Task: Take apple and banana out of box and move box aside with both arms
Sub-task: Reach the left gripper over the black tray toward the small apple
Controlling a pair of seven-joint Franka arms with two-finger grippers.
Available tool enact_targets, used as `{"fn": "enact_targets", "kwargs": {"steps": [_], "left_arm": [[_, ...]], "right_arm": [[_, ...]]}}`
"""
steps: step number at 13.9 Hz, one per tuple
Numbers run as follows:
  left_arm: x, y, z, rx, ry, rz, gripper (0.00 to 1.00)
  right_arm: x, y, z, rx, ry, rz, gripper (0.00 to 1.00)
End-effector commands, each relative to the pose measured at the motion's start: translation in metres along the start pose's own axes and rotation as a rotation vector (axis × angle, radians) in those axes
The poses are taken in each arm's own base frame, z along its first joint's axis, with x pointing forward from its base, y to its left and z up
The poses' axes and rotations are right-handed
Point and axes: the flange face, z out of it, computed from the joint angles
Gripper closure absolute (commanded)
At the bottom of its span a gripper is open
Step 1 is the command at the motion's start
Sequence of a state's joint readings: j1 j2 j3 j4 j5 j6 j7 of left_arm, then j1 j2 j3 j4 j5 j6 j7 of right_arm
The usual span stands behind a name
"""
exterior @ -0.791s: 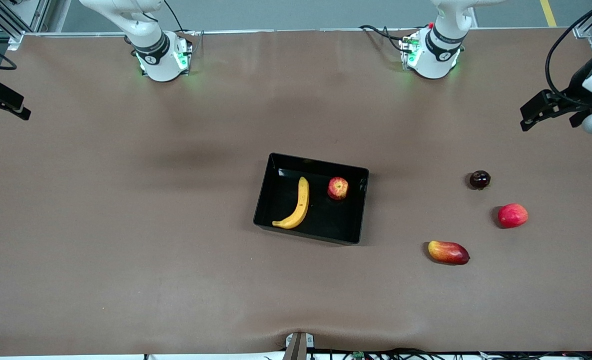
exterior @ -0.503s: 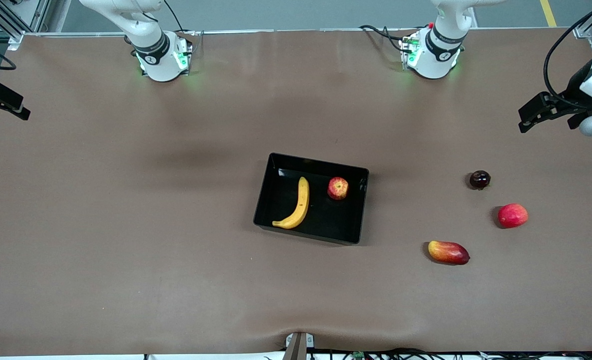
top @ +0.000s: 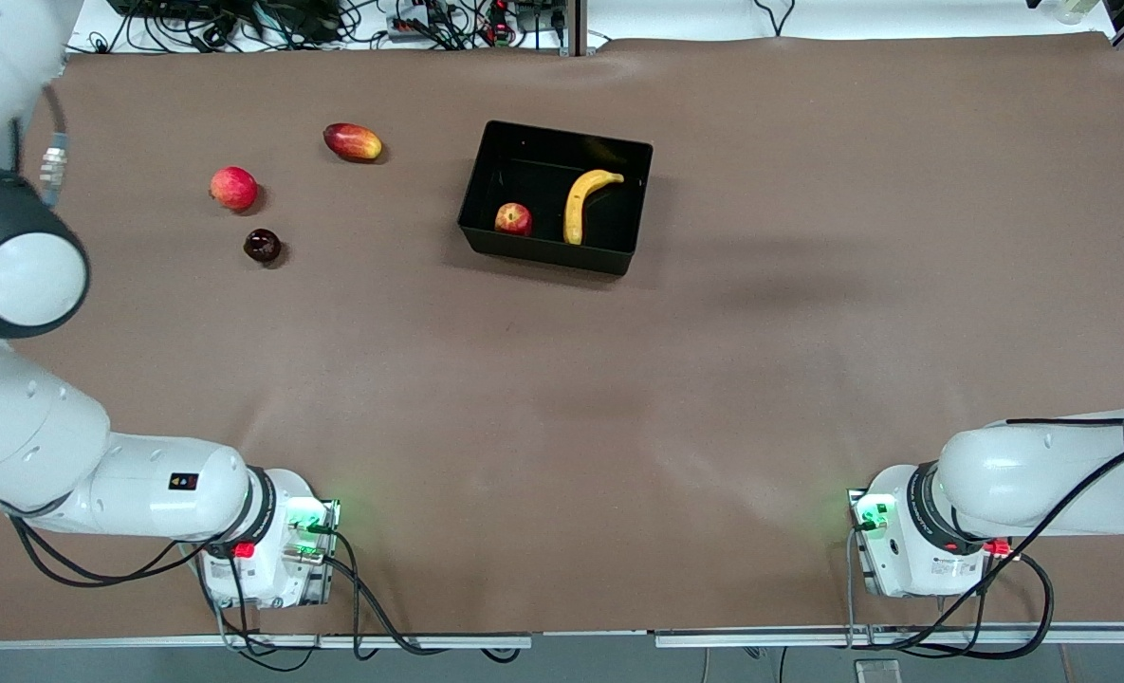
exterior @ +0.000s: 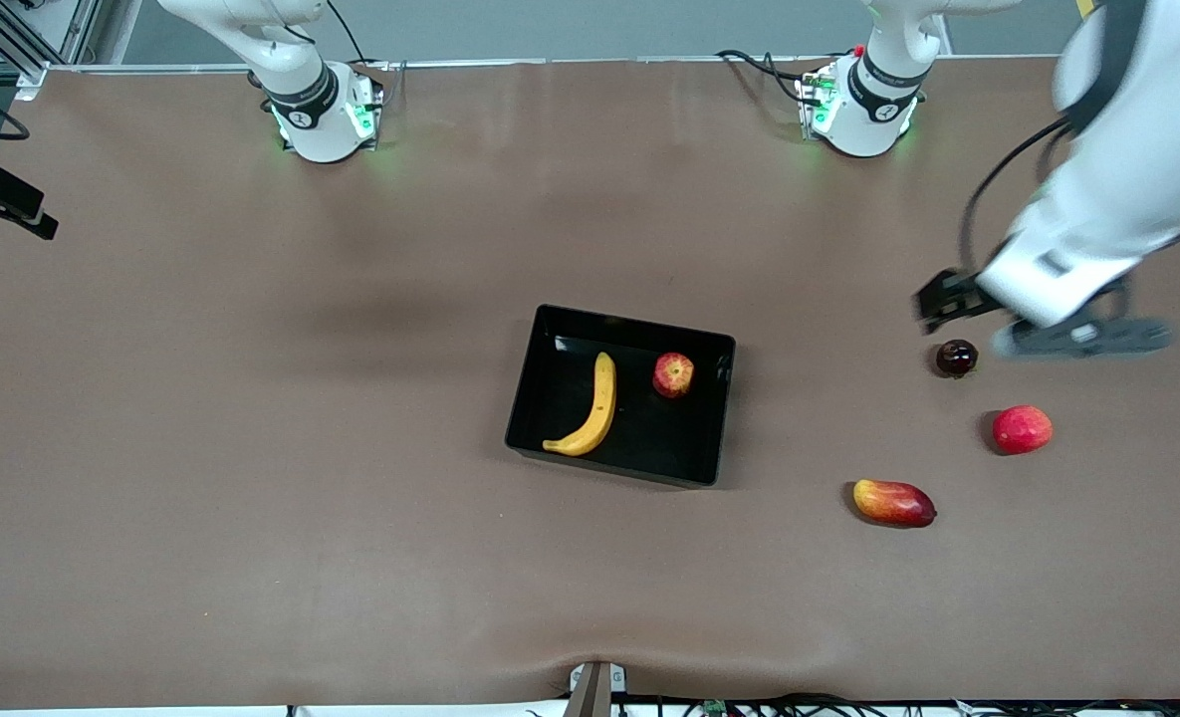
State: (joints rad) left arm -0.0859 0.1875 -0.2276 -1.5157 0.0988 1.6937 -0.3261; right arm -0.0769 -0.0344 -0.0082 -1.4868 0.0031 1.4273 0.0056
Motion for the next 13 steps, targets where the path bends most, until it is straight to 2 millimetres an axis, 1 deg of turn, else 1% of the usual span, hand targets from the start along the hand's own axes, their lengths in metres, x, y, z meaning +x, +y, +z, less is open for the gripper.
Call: {"fn": "enact_targets", "kwargs": {"steps": [1, 2, 3, 4, 5, 7, 8, 10, 11, 12, 13], "left_arm": [[-0.003, 0.051, 0.018, 0.013, -0.017, -0.034, 0.0], [-0.006, 0.077, 0.035, 0.0, -0.047, -0.032, 0.0], [-0.005, 0.094, 0.056, -0.021, -0.083, -0.048, 0.0], [-0.004, 0.114, 0.074, -0.052, -0.098, -0.061, 0.0], [-0.009, 0.143, 0.09, -0.064, -0.098, -0.037, 0.0], [-0.018, 0.183, 0.128, -0.058, -0.131, -0.041, 0.0], [-0.02, 0.195, 0.145, -0.051, -0.136, -0.043, 0.0], [-0.015, 0.207, 0.175, -0.068, -0.136, -0.045, 0.0], [-0.02, 0.222, 0.185, -0.079, -0.136, -0.056, 0.0], [-0.02, 0.225, 0.198, -0.076, -0.139, -0.082, 0.0], [-0.021, 0.228, 0.216, -0.065, -0.159, -0.095, 0.0]], "right_arm": [[0.007, 0.002, 0.005, -0.003, -0.005, -0.004, 0.0], [0.011, 0.002, 0.011, -0.006, -0.016, -0.013, 0.0], [0.014, 0.003, 0.015, -0.005, -0.024, -0.024, 0.0], [0.015, 0.002, 0.015, 0.002, -0.021, -0.037, 0.0], [0.015, 0.001, 0.015, 0.005, -0.022, -0.042, 0.0], [0.018, 0.001, 0.019, 0.005, -0.024, -0.044, 0.0], [0.019, -0.001, 0.018, 0.008, -0.015, -0.045, 0.0], [0.019, -0.001, 0.018, 0.008, -0.015, -0.045, 0.0], [0.021, 0.0, 0.021, 0.006, -0.021, -0.045, 0.0], [0.021, -0.001, 0.022, 0.006, -0.024, -0.047, 0.0], [0.021, -0.001, 0.022, 0.006, -0.024, -0.047, 0.0]]}}
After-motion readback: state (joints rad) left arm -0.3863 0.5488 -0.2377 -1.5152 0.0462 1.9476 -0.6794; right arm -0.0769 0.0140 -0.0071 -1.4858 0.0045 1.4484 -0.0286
